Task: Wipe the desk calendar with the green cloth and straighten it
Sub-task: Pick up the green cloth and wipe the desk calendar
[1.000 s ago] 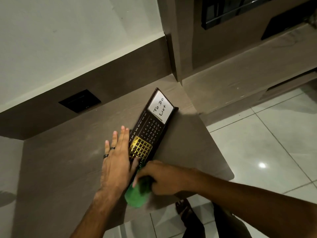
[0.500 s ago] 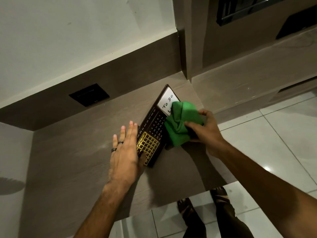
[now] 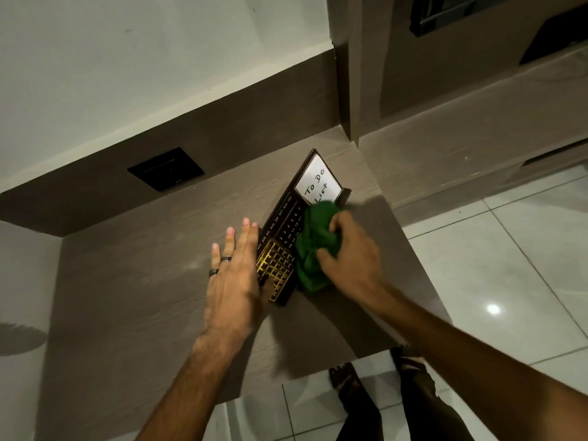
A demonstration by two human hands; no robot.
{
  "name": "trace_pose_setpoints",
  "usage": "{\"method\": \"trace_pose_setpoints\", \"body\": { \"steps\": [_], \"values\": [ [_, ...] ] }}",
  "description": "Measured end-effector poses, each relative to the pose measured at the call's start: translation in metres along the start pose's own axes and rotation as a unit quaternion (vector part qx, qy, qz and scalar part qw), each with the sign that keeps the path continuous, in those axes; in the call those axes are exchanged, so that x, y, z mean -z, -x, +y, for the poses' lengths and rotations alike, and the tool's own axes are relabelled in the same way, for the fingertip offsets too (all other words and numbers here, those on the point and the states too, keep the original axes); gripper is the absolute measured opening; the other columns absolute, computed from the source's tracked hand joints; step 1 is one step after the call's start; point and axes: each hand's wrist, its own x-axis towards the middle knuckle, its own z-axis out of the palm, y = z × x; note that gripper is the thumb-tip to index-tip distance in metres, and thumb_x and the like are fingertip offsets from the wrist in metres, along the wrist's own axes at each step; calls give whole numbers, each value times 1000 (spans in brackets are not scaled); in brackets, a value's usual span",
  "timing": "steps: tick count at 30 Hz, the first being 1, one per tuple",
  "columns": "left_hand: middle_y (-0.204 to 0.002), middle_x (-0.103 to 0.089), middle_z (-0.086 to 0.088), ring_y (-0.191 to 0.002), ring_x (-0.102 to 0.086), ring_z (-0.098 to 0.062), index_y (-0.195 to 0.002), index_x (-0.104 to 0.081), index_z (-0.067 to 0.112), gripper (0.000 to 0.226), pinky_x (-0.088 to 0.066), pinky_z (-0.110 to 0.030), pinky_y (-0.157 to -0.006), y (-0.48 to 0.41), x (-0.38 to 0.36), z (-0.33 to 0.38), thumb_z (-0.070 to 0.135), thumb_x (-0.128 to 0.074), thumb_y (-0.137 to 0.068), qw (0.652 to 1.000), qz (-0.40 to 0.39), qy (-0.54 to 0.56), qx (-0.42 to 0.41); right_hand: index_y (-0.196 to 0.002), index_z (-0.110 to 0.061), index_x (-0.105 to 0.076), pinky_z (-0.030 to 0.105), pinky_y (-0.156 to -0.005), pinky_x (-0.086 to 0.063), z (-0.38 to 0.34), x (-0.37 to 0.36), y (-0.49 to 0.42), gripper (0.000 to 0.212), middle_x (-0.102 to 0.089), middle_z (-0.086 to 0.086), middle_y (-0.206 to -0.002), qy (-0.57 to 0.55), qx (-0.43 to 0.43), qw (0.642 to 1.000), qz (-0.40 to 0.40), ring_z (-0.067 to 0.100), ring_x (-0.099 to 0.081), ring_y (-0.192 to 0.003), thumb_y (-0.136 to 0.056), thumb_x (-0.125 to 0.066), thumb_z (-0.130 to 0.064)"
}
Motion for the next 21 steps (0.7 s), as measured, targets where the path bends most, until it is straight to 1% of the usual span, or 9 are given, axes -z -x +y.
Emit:
{"method": "trace_pose_setpoints", "body": {
  "steps": [2,4,6,8,10,12,14,16,21],
  "values": [
    [-166,-2,1,-153,3,-20,-156,-1,25,111,4,-42,-122,0,1,1,16,-80,-78,1000,1,0,-6,-97,-30,-39,30,-66,-49,-1,-4,-5,37,-55,1,-99,-7,-14,1000,-6,19,-57,-85,-78,-69,-20],
    [-166,-4,1,-152,2,-21,-156,-3,24,111,4,-42,-122,0,1,2,16,-80,-78,1000,3,-1,-10,-104,-22,-46,37,-77,-52,2,6,-31,34,-60,7,-105,3,-65,995,73,23,-60,-92,-79,-68,-18],
    [-166,-5,0,-152,1,-20,-156,-4,24,110,5,-43,-122,1,2,3,17,-80,-78,1000,3,1,-8,-112,-14,-50,27,-71,-51,2,22,-58,36,-60,11,-110,14,-104,983,148,22,-60,-91,-81,-68,-15],
    [-166,-7,-1,-152,1,-21,-156,-5,23,109,4,-43,-122,2,2,4,15,-80,-78,1000,9,5,-11,-116,-11,-51,14,-58,-37,-2,30,-73,36,-57,12,-111,53,-119,974,187,20,-57,-85,-83,-66,-15],
    [-165,-7,-1,-152,0,-22,-156,-6,22,109,5,-42,-121,2,2,3,13,-81,-77,1000,13,6,-10,-117,-13,-53,19,-65,-44,-13,21,-65,35,-56,12,-114,115,-119,972,166,24,-61,-89,-85,-66,-21],
    [-164,-4,3,-152,1,-21,-156,-5,23,111,6,-40,-120,0,1,3,13,-81,-76,1000,14,3,-4,-116,-22,-51,32,-72,-55,-23,-5,-36,37,-54,8,-117,95,-101,986,93,27,-63,-94,-84,-70,-24],
    [-162,-1,6,-152,3,-19,-156,-4,25,110,7,-39,-120,-1,0,3,17,-81,-78,1000,11,6,1,-103,-34,-45,21,-65,-50,-30,-33,6,36,-49,-3,-110,29,-66,997,6,14,-59,-86,-81,-71,-24],
    [-161,0,7,-151,3,-17,-156,-3,25,109,7,-39,-120,-1,-1,2,19,-80,-79,1000,10,11,2,-91,-41,-37,11,-63,-34,-28,-46,31,42,-45,-12,-97,-12,-41,999,-34,0,-48,-76,-79,-72,-22],
    [-162,-4,4,-151,0,-19,-157,-6,20,109,6,-40,-120,1,0,3,15,-81,-78,1000,18,-6,-9,-103,-22,-51,32,-80,-50,-4,5,-51,33,-62,6,-104,-41,-114,988,96,22,-62,-91,-77,-69,-15]
  ]
}}
